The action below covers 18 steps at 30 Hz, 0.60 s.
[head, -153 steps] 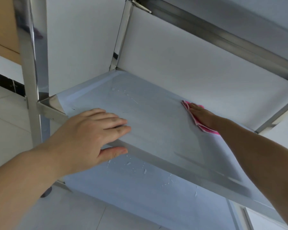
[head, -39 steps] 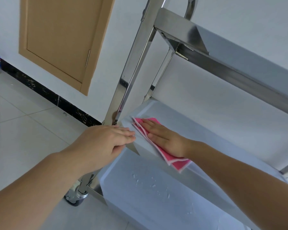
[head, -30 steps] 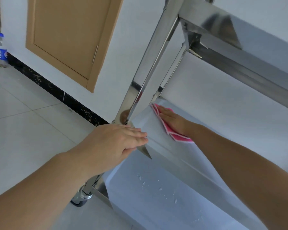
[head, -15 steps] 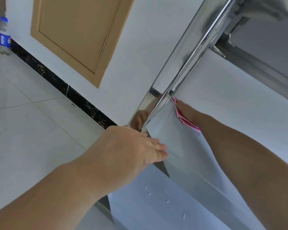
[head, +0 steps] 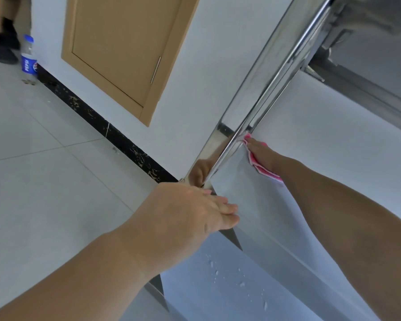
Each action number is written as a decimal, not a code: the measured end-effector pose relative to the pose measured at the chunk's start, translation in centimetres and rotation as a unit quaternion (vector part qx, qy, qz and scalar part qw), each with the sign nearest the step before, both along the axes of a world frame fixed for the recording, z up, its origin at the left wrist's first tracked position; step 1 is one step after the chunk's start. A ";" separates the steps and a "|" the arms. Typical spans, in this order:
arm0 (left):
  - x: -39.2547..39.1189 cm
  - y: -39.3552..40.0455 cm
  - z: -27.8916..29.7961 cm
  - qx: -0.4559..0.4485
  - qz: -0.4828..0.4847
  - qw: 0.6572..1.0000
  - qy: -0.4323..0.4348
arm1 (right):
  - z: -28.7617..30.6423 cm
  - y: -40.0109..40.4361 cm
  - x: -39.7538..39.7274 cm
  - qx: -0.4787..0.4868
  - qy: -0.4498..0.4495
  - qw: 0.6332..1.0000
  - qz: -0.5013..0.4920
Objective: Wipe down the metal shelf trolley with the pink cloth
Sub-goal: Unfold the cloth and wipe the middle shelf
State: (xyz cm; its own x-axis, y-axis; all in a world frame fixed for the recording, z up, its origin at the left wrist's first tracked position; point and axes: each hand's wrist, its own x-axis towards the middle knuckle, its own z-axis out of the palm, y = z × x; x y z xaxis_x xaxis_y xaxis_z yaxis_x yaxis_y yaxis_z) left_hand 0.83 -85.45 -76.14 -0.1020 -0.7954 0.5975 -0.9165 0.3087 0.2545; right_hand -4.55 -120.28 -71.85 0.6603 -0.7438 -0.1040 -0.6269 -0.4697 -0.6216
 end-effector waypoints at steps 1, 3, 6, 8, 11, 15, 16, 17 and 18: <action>-0.1 0.1 -0.4 -0.020 -0.008 1.000 0.022 | 0.1 0.8 0.0 -0.020 0.005 1.000 0.018; -0.2 0.0 -0.8 -0.033 0.004 0.999 0.017 | 0.4 2.7 -0.2 -0.098 0.036 0.991 0.078; -0.2 0.3 -0.4 -0.006 -0.001 1.000 -0.010 | 0.1 5.0 -1.1 -0.181 0.102 0.963 0.174; 0.0 1.0 -0.4 0.009 -0.003 0.999 -0.039 | 0.2 6.4 -1.8 -0.188 0.098 0.959 0.185; 0.0 2.6 -0.4 -0.003 0.022 0.994 -0.106 | 0.1 8.0 -2.7 -0.209 0.127 0.947 0.209; -0.2 4.6 -0.4 -0.041 0.029 0.992 -0.112 | 0.3 10.4 -3.6 -0.207 0.129 0.946 0.215; -0.1 5.1 -0.3 -0.039 0.035 0.993 -0.102 | 0.4 11.2 -3.9 -0.206 0.125 0.945 0.219; 0.0 5.5 -0.3 -0.032 0.040 0.994 -0.092 | 0.4 12.1 -4.1 -0.207 0.125 0.944 0.223; 0.2 5.9 -0.4 -0.023 0.044 0.995 -0.082 | 0.5 13.0 -4.4 -0.207 0.123 0.943 0.230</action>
State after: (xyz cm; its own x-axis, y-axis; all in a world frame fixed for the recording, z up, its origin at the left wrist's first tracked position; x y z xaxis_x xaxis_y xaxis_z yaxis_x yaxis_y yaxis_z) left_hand 0.99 -79.55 -76.51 -0.1317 -0.7783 0.6139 -0.9685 0.2331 0.0877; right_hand -8.92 -107.26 -71.38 0.9170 -0.3945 -0.0593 -0.3984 -0.8979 -0.1875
